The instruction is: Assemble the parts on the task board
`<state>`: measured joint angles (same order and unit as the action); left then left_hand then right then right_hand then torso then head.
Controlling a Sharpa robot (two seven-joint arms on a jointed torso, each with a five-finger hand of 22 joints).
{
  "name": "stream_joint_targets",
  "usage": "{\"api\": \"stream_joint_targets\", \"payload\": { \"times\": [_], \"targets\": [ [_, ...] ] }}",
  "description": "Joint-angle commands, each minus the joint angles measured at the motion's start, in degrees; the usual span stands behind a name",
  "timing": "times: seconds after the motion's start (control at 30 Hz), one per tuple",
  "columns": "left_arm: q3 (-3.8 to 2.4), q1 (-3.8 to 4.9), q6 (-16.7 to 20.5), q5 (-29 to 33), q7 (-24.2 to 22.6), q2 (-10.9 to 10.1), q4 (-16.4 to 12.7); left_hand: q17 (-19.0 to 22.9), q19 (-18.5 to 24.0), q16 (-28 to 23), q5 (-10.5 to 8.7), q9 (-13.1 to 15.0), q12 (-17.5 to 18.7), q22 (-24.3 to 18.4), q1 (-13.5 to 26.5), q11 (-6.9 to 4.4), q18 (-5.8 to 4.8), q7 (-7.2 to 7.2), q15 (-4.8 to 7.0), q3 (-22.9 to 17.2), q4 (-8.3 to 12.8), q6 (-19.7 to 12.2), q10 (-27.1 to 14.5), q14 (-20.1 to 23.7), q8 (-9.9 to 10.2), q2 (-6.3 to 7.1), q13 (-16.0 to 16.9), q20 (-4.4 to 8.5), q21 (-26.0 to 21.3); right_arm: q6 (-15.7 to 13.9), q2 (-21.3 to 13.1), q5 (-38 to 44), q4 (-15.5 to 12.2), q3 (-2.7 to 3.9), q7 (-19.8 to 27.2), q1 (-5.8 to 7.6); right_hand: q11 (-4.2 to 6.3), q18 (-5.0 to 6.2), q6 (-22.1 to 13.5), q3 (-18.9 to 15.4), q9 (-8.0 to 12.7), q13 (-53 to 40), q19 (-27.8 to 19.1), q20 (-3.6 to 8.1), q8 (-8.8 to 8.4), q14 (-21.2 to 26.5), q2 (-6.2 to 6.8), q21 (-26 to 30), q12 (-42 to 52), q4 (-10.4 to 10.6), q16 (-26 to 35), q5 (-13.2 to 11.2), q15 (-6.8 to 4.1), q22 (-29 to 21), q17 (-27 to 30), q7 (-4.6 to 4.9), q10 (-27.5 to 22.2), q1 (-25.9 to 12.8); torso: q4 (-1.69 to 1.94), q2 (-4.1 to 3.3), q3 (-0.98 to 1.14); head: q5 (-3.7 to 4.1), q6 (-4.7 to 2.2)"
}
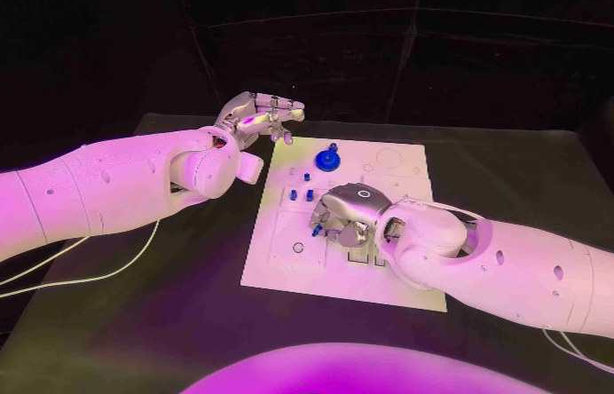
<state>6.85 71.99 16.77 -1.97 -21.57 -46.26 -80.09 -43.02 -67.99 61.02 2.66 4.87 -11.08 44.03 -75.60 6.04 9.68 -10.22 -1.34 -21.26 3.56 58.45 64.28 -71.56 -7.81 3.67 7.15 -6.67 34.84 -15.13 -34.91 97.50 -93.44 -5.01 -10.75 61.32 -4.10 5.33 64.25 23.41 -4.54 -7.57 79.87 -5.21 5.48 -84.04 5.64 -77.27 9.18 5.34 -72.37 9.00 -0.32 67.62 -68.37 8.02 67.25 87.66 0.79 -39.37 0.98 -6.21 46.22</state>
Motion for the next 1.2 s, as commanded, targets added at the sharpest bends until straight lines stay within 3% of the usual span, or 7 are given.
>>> {"api": "stream_joint_targets", "payload": {
  "times": [0.03, 0.37, 0.9, 1.2],
  "targets": [
    [-0.04, 0.09, -1.00, 0.19, 0.08, 0.07, 0.02, 0.04, 0.11, -0.03, 0.20, -0.08, -0.14, -0.09, 0.22, -0.02, 0.73, 0.01, 0.10, 0.36, -0.11, -0.38, -0.44, 0.41, -0.37, -0.24, 0.08, -0.23, -0.30, -1.57, -0.14, 0.79, -0.42, 0.01, -0.11, 0.03, -0.13, -0.77, 0.08, 0.20, -0.05, 0.10, 0.45, 0.01, 0.05, -2.20, 0.15, -0.23, -0.36, -0.03, -0.29, 0.16, -0.35, 0.12, -0.10, 0.31, 0.10, -0.60, -0.05, 0.02, 0.01, -0.02, 0.01],
    [-0.03, 0.09, -1.36, 0.19, 0.45, 0.09, 0.07, 0.07, 0.11, -0.02, 0.20, -0.10, -0.17, -0.12, 0.21, 0.00, 0.73, -0.01, 0.09, 0.42, -0.11, -0.43, -0.52, 0.43, -0.38, -0.24, 0.09, -0.24, -0.33, -0.71, -0.46, 3.18, -0.85, 0.01, -2.50, -0.01, -0.14, -0.77, 0.19, 0.23, -0.08, 0.17, 0.45, -0.01, 0.07, -2.19, 0.25, -0.25, -0.38, -0.06, -0.30, 0.11, -0.33, 0.14, -0.04, 0.31, 0.19, -1.07, 0.02, 0.02, -0.02, -0.04, 0.13],
    [-0.02, 0.09, -1.94, 0.19, 1.07, 0.08, 0.06, 0.35, 0.12, -0.11, 0.20, -0.16, -0.27, -0.21, 0.03, 0.06, 0.74, -0.07, 0.04, 0.60, -0.04, -0.69, -0.86, 0.62, -0.38, -0.27, 0.12, -0.29, -0.45, -1.98, -0.55, 7.38, -1.84, 0.03, -5.27, -0.03, -0.11, -0.80, 0.29, 0.28, -0.10, 0.23, 0.54, -0.02, 0.08, -2.21, 0.29, -0.38, -0.40, -0.09, -0.40, 0.09, -0.33, 0.36, -0.09, 0.26, 0.29, -1.47, 0.00, 0.01, -0.03, -0.26, 0.34],
    [-0.01, 0.09, -2.02, 0.19, 1.18, 0.04, 0.02, 0.43, 0.12, -0.14, 0.20, -0.18, -0.30, -0.23, -0.02, 0.08, 0.74, -0.08, 0.02, 0.65, -0.02, -0.75, -0.94, 0.68, -0.38, -0.28, 0.13, -0.30, -0.48, -0.26, -0.39, 8.06, -1.99, 0.04, -5.08, -0.03, -0.10, -0.82, 0.31, 0.29, -0.11, 0.24, 0.57, -0.02, 0.08, -2.22, 0.32, -0.43, -0.40, -0.11, -0.42, 0.10, -0.34, 0.43, -0.10, 0.24, 0.32, -1.55, 0.01, -0.01, -0.03, -0.44, 0.49]
  ]
}}
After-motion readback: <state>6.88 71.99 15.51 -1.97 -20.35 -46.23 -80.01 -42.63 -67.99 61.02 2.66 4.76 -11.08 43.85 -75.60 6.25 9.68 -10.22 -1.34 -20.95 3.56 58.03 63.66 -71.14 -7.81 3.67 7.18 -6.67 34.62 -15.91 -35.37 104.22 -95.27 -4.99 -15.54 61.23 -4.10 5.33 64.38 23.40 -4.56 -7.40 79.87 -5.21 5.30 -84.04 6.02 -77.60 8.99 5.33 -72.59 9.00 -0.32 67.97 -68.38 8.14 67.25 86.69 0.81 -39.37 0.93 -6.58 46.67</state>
